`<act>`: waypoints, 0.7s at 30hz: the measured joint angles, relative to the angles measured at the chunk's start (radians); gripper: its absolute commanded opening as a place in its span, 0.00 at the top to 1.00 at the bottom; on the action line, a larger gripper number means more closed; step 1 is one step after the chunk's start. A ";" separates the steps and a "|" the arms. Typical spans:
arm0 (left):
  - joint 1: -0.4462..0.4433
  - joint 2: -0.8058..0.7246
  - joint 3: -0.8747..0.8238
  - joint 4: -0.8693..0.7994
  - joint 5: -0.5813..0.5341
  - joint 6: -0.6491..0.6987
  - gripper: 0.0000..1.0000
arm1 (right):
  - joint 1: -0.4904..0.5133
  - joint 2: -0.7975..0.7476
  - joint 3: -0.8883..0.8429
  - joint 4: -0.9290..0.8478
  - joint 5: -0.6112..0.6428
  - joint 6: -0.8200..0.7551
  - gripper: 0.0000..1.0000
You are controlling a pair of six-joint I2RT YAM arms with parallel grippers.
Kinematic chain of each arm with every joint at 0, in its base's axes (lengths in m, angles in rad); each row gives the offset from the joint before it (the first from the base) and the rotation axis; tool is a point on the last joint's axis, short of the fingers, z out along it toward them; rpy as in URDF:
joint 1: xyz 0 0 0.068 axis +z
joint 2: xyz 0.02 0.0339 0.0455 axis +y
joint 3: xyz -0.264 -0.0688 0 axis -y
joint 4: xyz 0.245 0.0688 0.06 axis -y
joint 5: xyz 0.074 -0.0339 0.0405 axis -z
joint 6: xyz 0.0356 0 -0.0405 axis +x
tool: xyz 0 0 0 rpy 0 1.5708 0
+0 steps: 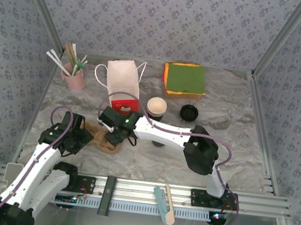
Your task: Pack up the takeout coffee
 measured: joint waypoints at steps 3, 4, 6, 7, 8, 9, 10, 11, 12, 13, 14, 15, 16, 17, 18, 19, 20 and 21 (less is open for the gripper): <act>0.025 0.018 0.000 0.017 0.004 0.019 0.47 | -0.014 0.022 0.019 -0.003 -0.005 0.000 0.54; 0.028 0.025 0.000 0.021 0.005 0.025 0.47 | -0.019 0.029 0.023 -0.005 -0.009 0.000 0.54; 0.031 0.029 0.000 0.031 0.008 0.033 0.47 | -0.027 0.039 0.027 -0.009 -0.014 0.001 0.53; 0.032 0.029 0.000 0.035 0.008 0.038 0.47 | -0.031 0.044 0.028 -0.013 -0.018 0.001 0.54; 0.033 0.031 0.000 0.038 0.008 0.041 0.47 | -0.035 0.047 0.029 -0.016 -0.021 0.001 0.53; 0.035 0.033 0.000 0.040 0.008 0.045 0.47 | -0.037 0.051 0.032 -0.018 -0.021 0.001 0.53; 0.038 0.035 0.000 0.040 0.008 0.049 0.47 | -0.039 0.054 0.035 -0.023 -0.022 0.001 0.54; 0.038 0.038 0.000 0.040 0.008 0.051 0.47 | -0.041 0.057 0.038 -0.025 -0.021 0.001 0.54; 0.039 0.041 0.000 0.041 0.010 0.052 0.47 | -0.043 0.059 0.040 -0.025 -0.023 0.001 0.55; 0.039 0.045 0.000 0.041 0.011 0.055 0.47 | -0.043 0.060 0.042 -0.025 -0.027 0.002 0.59; 0.039 0.047 0.000 0.042 0.014 0.057 0.47 | -0.043 0.062 0.043 -0.026 -0.031 0.003 0.61; 0.039 0.047 0.000 0.043 0.015 0.059 0.47 | -0.043 0.064 0.044 -0.026 -0.037 0.006 0.61; 0.039 0.047 0.000 0.047 0.016 0.060 0.47 | -0.043 0.065 0.045 -0.026 -0.042 0.008 0.61; 0.040 0.048 0.000 0.050 0.015 0.062 0.47 | -0.043 0.066 0.047 -0.027 -0.049 0.008 0.63; 0.043 0.051 0.000 0.052 0.015 0.064 0.47 | -0.043 0.068 0.050 -0.028 -0.056 0.009 0.64; 0.044 0.056 0.000 0.056 0.015 0.068 0.47 | -0.043 0.069 0.051 -0.028 -0.062 0.009 0.64; 0.044 0.063 0.000 0.059 0.015 0.070 0.47 | -0.043 0.069 0.053 -0.029 -0.070 0.009 0.66; 0.044 0.068 0.000 0.061 0.015 0.071 0.47 | -0.043 0.070 0.053 -0.029 -0.076 0.009 0.68</act>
